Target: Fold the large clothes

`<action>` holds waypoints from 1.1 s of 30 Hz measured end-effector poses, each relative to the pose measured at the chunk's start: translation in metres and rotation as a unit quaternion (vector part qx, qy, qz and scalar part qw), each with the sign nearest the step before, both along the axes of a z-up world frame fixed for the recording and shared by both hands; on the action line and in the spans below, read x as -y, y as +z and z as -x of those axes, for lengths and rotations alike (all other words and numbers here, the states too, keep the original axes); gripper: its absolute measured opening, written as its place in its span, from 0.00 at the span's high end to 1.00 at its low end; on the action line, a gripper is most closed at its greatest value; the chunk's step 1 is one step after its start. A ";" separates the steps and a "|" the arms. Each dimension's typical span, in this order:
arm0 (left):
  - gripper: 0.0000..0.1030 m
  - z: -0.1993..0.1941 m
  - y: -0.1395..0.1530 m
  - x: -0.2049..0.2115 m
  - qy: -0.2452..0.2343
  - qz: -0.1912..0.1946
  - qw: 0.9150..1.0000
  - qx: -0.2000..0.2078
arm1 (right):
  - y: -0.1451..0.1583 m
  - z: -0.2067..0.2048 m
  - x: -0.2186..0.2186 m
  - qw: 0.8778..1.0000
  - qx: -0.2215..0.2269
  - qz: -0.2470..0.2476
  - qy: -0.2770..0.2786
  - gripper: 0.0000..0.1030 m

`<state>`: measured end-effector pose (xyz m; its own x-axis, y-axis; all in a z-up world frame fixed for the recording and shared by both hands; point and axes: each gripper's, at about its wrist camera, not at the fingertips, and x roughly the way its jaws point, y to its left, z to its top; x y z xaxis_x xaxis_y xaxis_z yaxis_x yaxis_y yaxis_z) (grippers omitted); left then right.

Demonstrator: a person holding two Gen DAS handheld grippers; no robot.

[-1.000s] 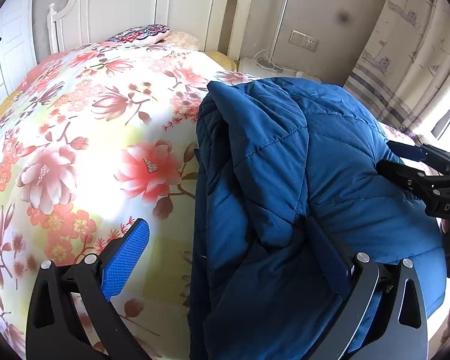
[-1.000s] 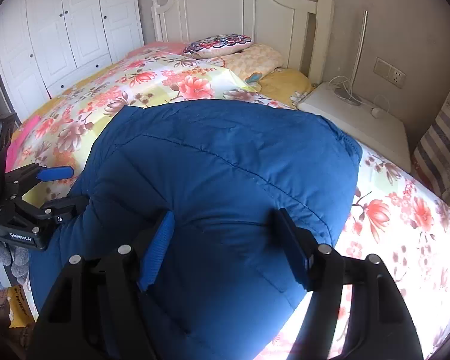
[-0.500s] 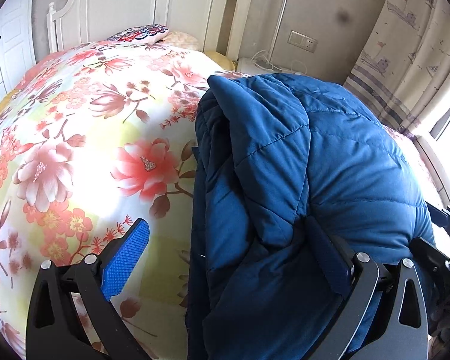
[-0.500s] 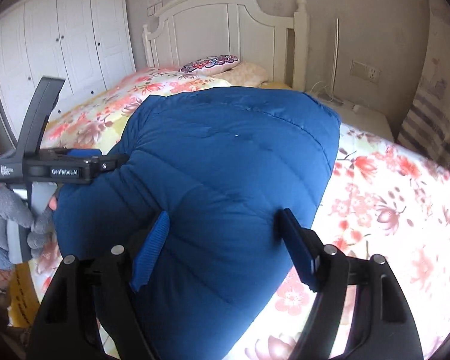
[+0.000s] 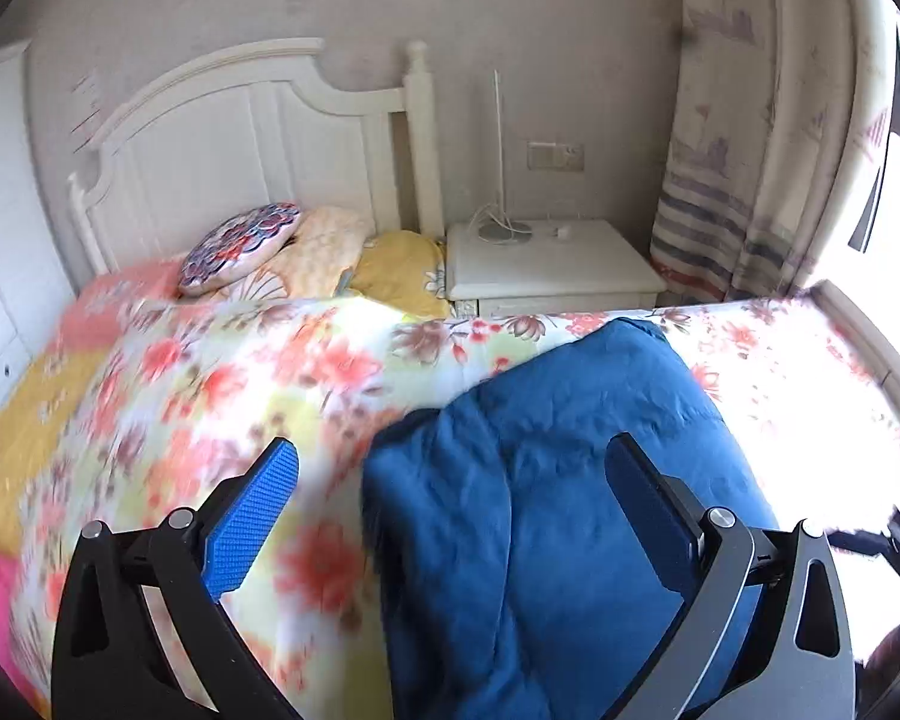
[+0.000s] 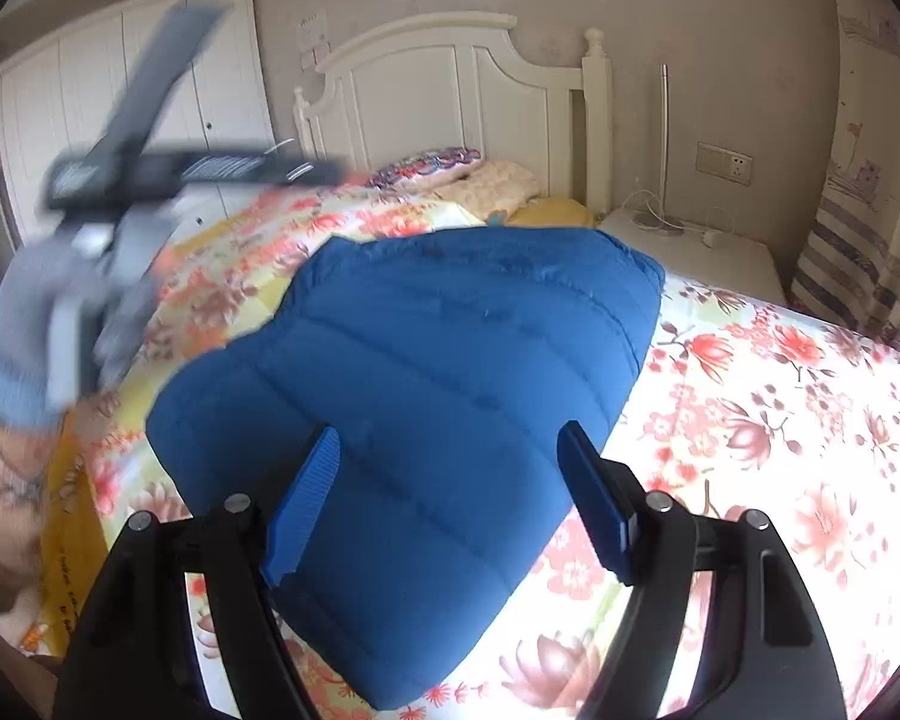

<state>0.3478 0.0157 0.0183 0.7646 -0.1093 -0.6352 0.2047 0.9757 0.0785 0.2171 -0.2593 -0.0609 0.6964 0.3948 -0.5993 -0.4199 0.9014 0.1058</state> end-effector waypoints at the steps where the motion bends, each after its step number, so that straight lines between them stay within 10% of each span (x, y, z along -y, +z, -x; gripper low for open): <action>1: 0.04 -0.021 -0.012 0.003 0.004 -0.008 1.000 -0.026 | -0.003 -0.001 0.001 1.000 -0.006 -0.002 -0.004 0.28; 5: 0.04 -0.074 -0.086 0.002 -0.004 0.000 0.989 -0.145 | -0.025 -0.004 0.013 0.997 -0.051 -0.052 -0.007 0.28; 12: 0.05 -0.052 -0.069 -0.048 -0.003 0.117 0.983 -0.143 | -0.020 -0.015 0.037 0.992 -0.078 -0.093 -0.013 0.20; 16: 0.05 -0.020 -0.079 -0.097 -0.046 0.304 0.934 -0.184 | -0.021 -0.021 0.069 0.980 -0.105 -0.169 -0.026 0.05; 27: 0.04 -0.007 -0.144 -0.099 -0.088 0.381 0.875 -0.285 | -0.067 -0.055 0.061 0.943 -0.227 -0.242 -0.019 0.02; 33: 0.04 0.002 -0.142 -0.088 -0.110 0.371 0.876 -0.289 | -0.069 -0.063 0.042 0.942 -0.240 -0.234 -0.002 0.02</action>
<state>0.3460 0.1034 -0.1234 0.2472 -0.7600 -0.6011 0.1893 0.6463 -0.7393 0.2799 -0.3015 -0.1295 0.3920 0.6916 -0.6066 -0.2200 0.7107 0.6682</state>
